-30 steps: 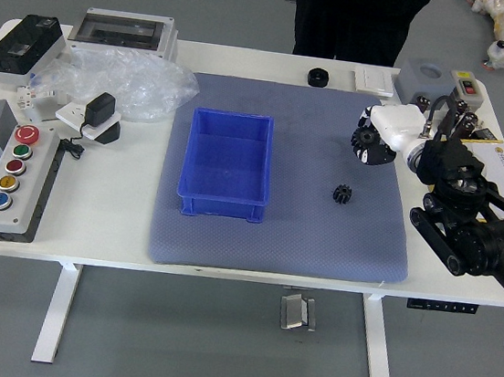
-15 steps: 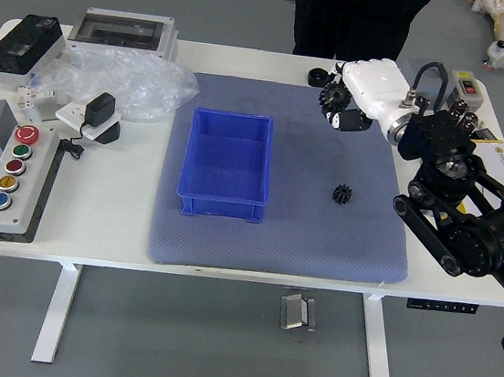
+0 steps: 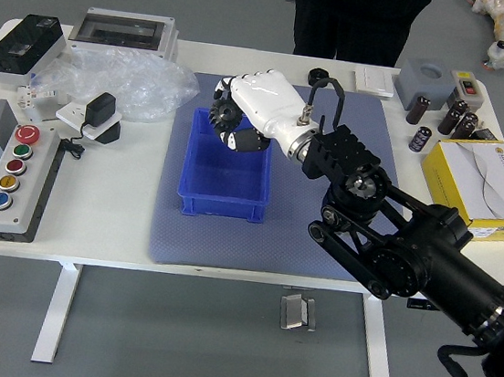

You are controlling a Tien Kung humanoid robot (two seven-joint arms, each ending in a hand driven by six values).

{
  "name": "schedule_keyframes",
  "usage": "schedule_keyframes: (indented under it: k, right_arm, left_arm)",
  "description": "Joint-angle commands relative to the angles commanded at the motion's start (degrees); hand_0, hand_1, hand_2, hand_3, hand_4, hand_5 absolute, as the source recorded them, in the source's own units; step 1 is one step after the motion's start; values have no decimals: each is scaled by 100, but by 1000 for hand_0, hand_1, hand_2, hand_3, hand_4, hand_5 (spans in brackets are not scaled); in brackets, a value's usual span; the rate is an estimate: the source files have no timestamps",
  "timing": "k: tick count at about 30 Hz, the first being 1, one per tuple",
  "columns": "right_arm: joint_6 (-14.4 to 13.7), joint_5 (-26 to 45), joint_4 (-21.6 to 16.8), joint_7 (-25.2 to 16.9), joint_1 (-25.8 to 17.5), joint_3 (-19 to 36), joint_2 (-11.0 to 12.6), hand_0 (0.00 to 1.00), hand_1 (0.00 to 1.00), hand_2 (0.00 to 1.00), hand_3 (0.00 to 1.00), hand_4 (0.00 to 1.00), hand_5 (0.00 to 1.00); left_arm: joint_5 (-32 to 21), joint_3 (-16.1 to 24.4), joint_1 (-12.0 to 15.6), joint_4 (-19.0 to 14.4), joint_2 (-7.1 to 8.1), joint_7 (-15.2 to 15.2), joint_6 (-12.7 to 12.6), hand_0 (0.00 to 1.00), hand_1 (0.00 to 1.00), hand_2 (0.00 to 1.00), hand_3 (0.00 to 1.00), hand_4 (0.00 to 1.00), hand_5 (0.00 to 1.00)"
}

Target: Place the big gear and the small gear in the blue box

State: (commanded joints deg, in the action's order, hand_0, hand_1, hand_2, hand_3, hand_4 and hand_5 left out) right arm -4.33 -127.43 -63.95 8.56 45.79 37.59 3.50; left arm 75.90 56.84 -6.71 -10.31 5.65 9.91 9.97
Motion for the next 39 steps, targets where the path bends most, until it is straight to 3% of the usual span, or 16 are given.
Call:
schedule_keyframes:
  k: [1,6,7,12,14,22,24,25,30,31,36,37,39]
  right_arm:
    - [22,16,17,2,-8,-14,-13,554,440,496,641,587,264]
    - [316,47,90,46,-19,68,-42,554,440,496,641,587,264]
    - [376,46,104,54,-18,92,-44,601,544,665,885,887,500]
    - [542,74,155,74,-18,179,-43,601,544,665,885,887,500]
    - [579,87,169,65,-16,207,-44,620,573,709,932,930,539]
    - [612,174,120,47,-29,323,1,632,587,750,967,961,582]
    - [593,234,41,36,-40,361,107,632,587,750,967,961,582]
    - [586,290,-13,28,-49,381,210,618,568,712,905,958,589]
    - [533,673,-123,-74,-135,410,765,618,568,712,905,958,589]
    - [524,741,-117,-98,-163,407,871,601,549,675,821,941,569]
    - [494,935,-34,-192,-356,369,1289,601,549,675,821,941,569]
    - [489,967,0,-210,-399,357,1354,581,531,645,708,891,515]
    - [481,1007,72,-239,-471,322,1451,581,531,645,708,891,515]
  left_arm:
    - [1,2,-1,0,0,-1,0,849,814,794,822,668,314]
    - [-14,-8,14,0,8,8,-8,849,814,794,822,668,314]
    - [-17,-10,14,0,7,9,-8,849,815,794,822,668,314]
    - [-10,6,-3,0,-12,9,-1,849,815,794,822,668,314]
    - [-5,14,-6,0,-14,8,0,848,815,794,822,668,314]
    - [-8,28,-2,0,-19,12,-2,848,815,794,821,668,314]
    - [-19,30,-7,0,-20,8,-4,848,815,794,821,668,314]
    - [-23,35,-9,0,-18,7,-6,848,815,794,822,667,312]
    - [-57,43,-14,0,7,-2,-20,848,815,794,822,667,312]
    - [-62,45,-17,0,9,-3,-22,849,815,794,821,667,313]
    - [-75,57,-37,0,-2,-11,-22,849,815,794,821,667,313]
    - [-81,56,-37,0,-3,-13,-24,848,815,794,821,667,314]
    - [-87,54,-31,0,-2,-9,-27,848,815,794,821,667,314]
